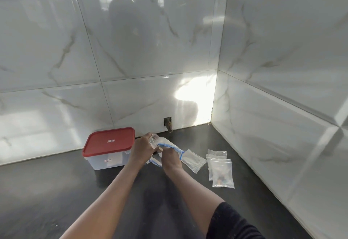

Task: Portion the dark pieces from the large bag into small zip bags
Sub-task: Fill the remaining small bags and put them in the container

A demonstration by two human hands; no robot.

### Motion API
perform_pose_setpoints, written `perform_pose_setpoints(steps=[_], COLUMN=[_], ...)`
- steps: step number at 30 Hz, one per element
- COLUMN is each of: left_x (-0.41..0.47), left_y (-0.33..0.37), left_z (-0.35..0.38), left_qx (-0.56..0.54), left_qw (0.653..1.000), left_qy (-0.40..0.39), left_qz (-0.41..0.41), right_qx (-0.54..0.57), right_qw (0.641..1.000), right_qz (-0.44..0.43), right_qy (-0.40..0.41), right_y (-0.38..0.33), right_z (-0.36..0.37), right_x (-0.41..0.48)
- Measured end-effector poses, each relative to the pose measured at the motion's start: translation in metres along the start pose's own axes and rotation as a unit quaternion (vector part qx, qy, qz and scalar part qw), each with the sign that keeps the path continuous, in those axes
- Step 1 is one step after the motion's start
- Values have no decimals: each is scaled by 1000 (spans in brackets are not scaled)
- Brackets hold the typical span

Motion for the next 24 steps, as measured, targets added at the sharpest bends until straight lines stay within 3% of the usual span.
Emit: perform_pose_setpoints(steps=[15,19,24], left_x=[-7,-8,-8], left_y=[-11,-14,-18], left_z=[-3,-2,-1], left_qx=[17,13,22], left_qw=[1000,1000,1000], left_qy=[-4,-7,-8], left_qz=[-11,-9,-15], right_qx=[-70,-67,-144], right_qw=[996,996,981], right_qz=[-58,-66,-122], right_qy=[20,-4,-51], right_y=[-5,-11,-11], right_z=[5,5,9], right_x=[-18,-13,-15])
Point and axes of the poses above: each hand's wrist, its own x-axis towards the middle knuckle, its own z-axis out of the palm, y = z × x, the point moved 3 cm from there along x, towards the middle knuckle, and after that the axes turned 9 degrees about x, right-handed, at the moved point
